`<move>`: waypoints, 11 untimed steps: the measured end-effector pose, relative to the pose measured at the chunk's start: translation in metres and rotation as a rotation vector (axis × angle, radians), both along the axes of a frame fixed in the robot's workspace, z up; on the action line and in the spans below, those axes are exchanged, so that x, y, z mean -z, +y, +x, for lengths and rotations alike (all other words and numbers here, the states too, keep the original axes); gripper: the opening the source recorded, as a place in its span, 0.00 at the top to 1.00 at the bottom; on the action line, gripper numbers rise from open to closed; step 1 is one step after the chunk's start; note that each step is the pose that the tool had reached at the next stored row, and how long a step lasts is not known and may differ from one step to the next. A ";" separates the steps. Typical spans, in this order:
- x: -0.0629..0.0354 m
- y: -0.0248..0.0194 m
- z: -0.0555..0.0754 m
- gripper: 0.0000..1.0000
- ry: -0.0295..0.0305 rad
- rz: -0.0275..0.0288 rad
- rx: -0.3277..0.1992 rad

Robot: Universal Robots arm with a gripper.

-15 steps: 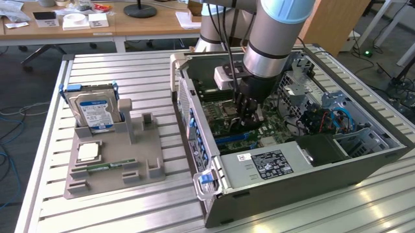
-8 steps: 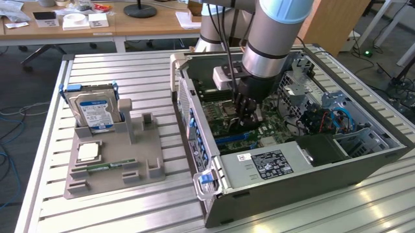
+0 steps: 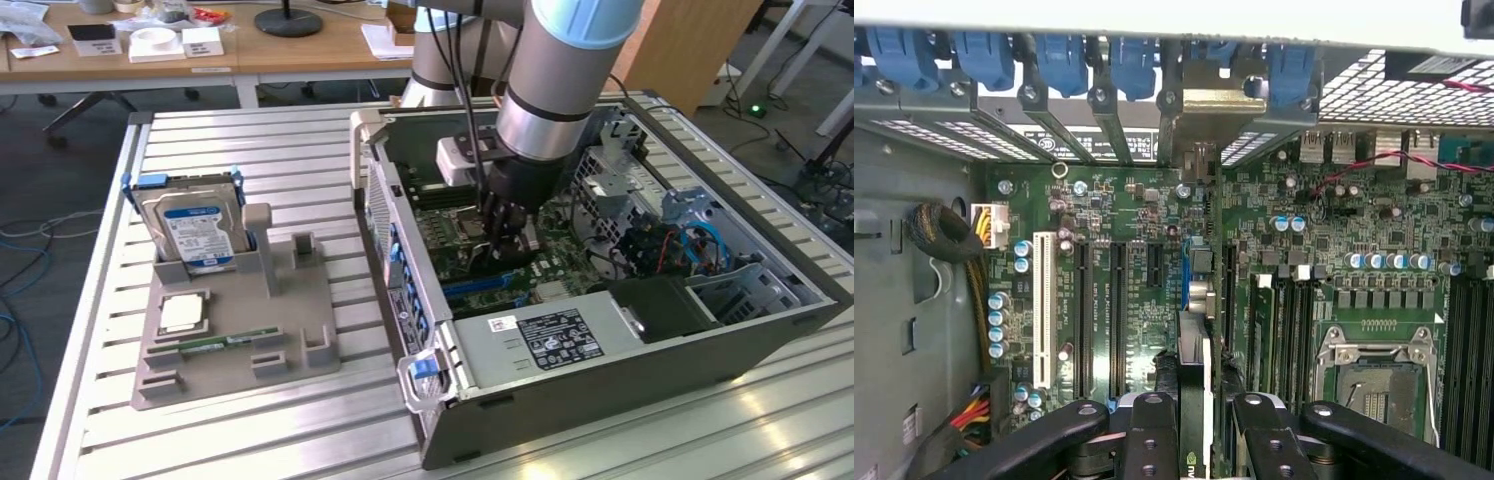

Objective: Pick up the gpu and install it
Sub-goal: 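Insert the gpu into the slot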

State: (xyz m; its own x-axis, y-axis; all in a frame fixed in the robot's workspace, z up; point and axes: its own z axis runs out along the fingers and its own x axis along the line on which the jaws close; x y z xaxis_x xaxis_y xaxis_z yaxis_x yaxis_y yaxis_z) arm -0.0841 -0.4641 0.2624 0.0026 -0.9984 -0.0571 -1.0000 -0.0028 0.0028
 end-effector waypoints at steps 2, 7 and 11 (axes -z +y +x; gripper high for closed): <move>0.0000 -0.0003 0.000 0.74 0.0001 0.0000 0.000; 0.0001 -0.0005 0.000 0.74 0.0000 -0.0005 -0.002; 0.0001 -0.0005 0.000 0.74 0.0001 -0.0015 -0.004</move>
